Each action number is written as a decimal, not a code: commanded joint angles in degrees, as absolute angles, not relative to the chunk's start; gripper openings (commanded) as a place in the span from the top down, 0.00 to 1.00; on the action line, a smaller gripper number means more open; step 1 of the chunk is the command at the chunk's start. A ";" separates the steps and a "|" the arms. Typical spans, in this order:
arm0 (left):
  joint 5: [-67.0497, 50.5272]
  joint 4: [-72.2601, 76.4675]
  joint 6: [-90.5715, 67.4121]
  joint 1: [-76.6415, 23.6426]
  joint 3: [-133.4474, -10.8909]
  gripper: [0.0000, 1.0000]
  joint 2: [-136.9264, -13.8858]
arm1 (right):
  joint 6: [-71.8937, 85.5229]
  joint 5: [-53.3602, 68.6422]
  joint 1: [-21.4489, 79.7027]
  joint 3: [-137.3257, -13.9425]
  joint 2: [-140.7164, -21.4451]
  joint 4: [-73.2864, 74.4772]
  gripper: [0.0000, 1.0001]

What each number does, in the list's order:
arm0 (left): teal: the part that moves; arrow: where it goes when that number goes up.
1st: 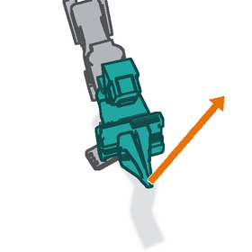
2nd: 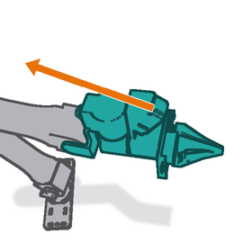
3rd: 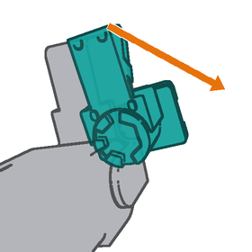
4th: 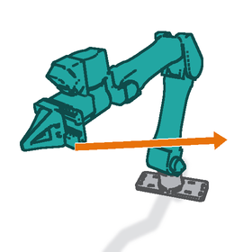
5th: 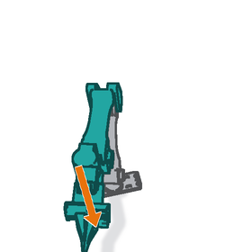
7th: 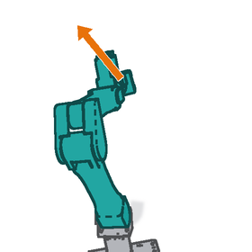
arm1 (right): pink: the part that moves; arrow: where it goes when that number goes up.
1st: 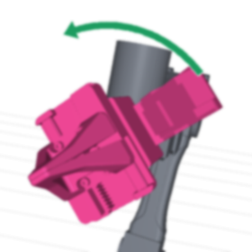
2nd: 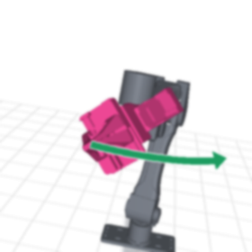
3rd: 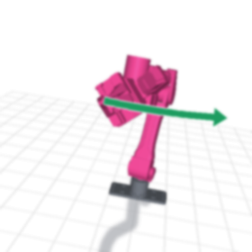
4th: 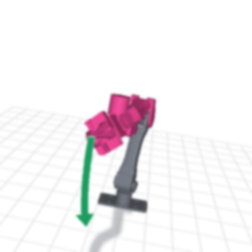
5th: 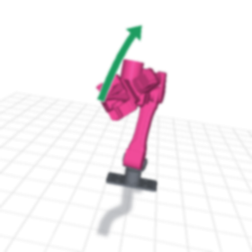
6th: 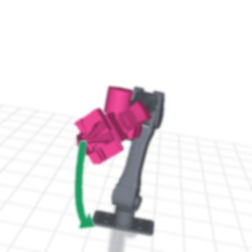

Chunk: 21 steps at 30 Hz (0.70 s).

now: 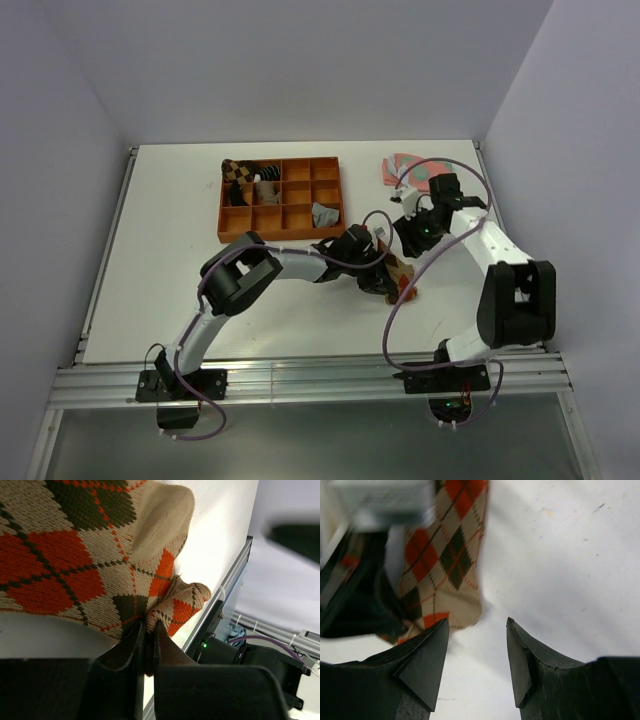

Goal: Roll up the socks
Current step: Roll the sock at the center of the board.

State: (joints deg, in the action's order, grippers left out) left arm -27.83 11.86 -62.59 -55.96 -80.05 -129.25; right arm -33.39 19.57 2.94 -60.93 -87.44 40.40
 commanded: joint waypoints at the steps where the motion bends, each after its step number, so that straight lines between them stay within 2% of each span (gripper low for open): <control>1: -26.19 -7.02 -56.87 -55.11 -79.53 1.00 -134.73 | -46.36 27.15 0.62 -57.66 -82.10 43.93 0.43; 10: -29.35 -16.86 -53.35 -53.53 -84.63 1.00 -138.25 | -64.58 32.08 0.44 -46.77 -75.86 47.73 0.43; 21: -29.62 -21.53 -52.21 -52.47 -88.77 1.00 -140.62 | -71.10 34.19 0.53 -41.40 -67.77 47.46 0.39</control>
